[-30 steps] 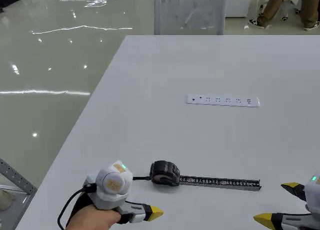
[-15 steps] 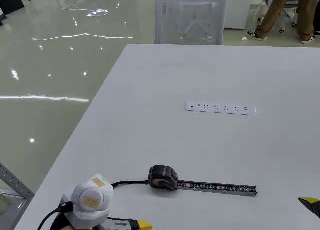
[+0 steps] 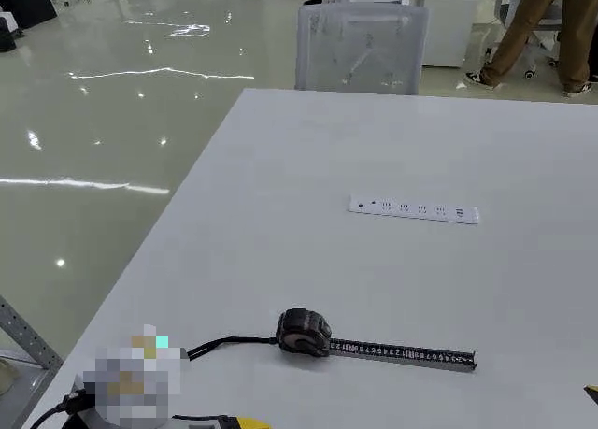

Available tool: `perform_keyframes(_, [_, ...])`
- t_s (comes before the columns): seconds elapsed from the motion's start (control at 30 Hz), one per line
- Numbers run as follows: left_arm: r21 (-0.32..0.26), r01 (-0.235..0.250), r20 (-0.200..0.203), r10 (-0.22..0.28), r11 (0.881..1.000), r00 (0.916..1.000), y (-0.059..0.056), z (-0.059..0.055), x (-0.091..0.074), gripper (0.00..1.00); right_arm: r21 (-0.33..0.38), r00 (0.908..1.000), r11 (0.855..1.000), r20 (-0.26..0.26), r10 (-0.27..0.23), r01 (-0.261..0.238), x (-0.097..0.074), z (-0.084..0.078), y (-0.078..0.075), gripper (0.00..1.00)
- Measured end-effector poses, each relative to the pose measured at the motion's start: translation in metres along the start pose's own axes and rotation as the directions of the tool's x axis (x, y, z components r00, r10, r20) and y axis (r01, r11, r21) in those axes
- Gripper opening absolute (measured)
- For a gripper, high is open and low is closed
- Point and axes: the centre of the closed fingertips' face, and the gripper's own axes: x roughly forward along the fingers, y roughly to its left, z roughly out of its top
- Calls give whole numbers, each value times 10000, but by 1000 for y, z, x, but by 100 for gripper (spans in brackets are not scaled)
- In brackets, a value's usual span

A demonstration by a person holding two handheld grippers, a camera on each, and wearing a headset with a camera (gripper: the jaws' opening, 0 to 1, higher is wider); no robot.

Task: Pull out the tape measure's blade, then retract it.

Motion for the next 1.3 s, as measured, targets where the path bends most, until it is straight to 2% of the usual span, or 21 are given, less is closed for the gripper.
perform_keyframes(0.13, [-36,-59,-88,59,10000,9999,-4,3,-10,100,-25,9994,9996,210,-274,275,-11,7,-1,98])
perform_keyframes(0.23, [-220,-233,-226,228,9995,9995,-4,3,-18,100,-66,9990,9995,341,-300,302,-22,13,5,98])
perform_keyframes(0.3, [-454,-572,-296,559,9973,9980,-1,3,-24,100,-92,9985,9992,402,-383,387,-28,17,6,98])
perform_keyframes(0.37, [-928,-950,-708,886,9911,9935,1,-2,-33,99,-12,9974,9988,525,-490,492,-36,21,7,98])
perform_keyframes(0.43, [-1162,-1240,-473,1192,9855,9917,2,5,-41,99,94,9962,9983,649,-572,567,-43,25,9,97])
perform_keyframes(0.53, [-1528,-1635,-438,1586,9746,9864,4,8,-53,100,128,9957,9978,650,-663,656,-48,25,13,97])
perform_keyframes(0.6, [-1552,-1743,-408,1700,9724,9846,0,10,-58,100,172,9955,9975,644,-695,685,-51,24,14,97])
perform_keyframes(0.67, [-1530,-1623,-414,1577,9748,9866,-6,12,-60,100,192,9956,9974,623,-705,694,-53,24,16,97])
perform_keyframes(0.7, [-1504,-1359,-438,1307,9792,9904,-14,12,-61,99,200,9956,9973,609,-718,707,-54,24,17,97])
perform_keyframes(0.9, [-1665,-1332,-298,1300,9770,9911,-31,23,-60,100,152,9960,9976,581,-680,672,-57,22,17,97])
perform_keyframes(0.93, [-1704,-877,-148,865,9815,9961,-41,27,-56,99,157,9962,9977,557,-665,657,-57,22,17,97])
perform_keyframes(0.97, [-1724,-783,-172,765,9819,9969,-45,27,-54,99,137,9963,9978,550,-662,655,-57,20,16,97])
perform_keyframes(1.1, [-1596,-823,-222,797,9838,9966,-50,28,-41,100,83,9977,9986,439,-520,517,-51,15,16,96])
perform_keyframes(1.23, [-1766,-1137,18,1158,9777,9933,-45,34,-31,100,-46,9988,9994,362,-329,331,-43,10,16,96])
perform_keyframes(1.3, [-1803,-1198,16,1221,9763,9925,-42,34,-25,100,-172,9995,9997,242,-183,188,-37,7,17,96])
